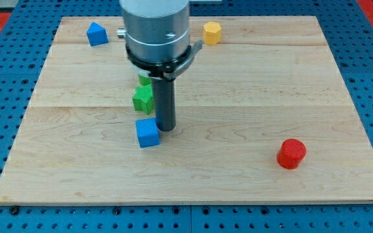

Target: Adjust the blue cube at the bottom of the green star

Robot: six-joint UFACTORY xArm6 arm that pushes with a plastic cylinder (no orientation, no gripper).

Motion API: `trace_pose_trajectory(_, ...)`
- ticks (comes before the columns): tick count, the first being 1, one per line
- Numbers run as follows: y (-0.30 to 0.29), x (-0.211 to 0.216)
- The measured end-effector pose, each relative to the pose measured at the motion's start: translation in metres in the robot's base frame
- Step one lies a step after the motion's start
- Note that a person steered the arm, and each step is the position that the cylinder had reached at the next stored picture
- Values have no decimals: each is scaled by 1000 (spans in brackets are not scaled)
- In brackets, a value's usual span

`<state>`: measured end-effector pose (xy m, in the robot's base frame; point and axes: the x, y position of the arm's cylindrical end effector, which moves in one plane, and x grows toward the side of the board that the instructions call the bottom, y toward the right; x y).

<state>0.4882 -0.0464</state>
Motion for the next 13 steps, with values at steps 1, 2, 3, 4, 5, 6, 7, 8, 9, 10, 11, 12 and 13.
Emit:
trace_pose_trajectory(1,-1,0)
trace_pose_trajectory(2,53,33)
trace_pose_trajectory(3,13,84)
trace_pose_trajectory(4,-44,76)
trace_pose_trajectory(5,-53,47)
trace_pose_trajectory(6,-60,35)
trace_pose_trajectory(7,-80,35)
trace_pose_trajectory(8,-76,34)
trace_pose_trajectory(9,-76,28)
trace_pose_trajectory(10,-71,24)
trace_pose_trajectory(11,-65,19)
trace_pose_trajectory(12,-52,17)
trace_pose_trajectory(13,-57,15)
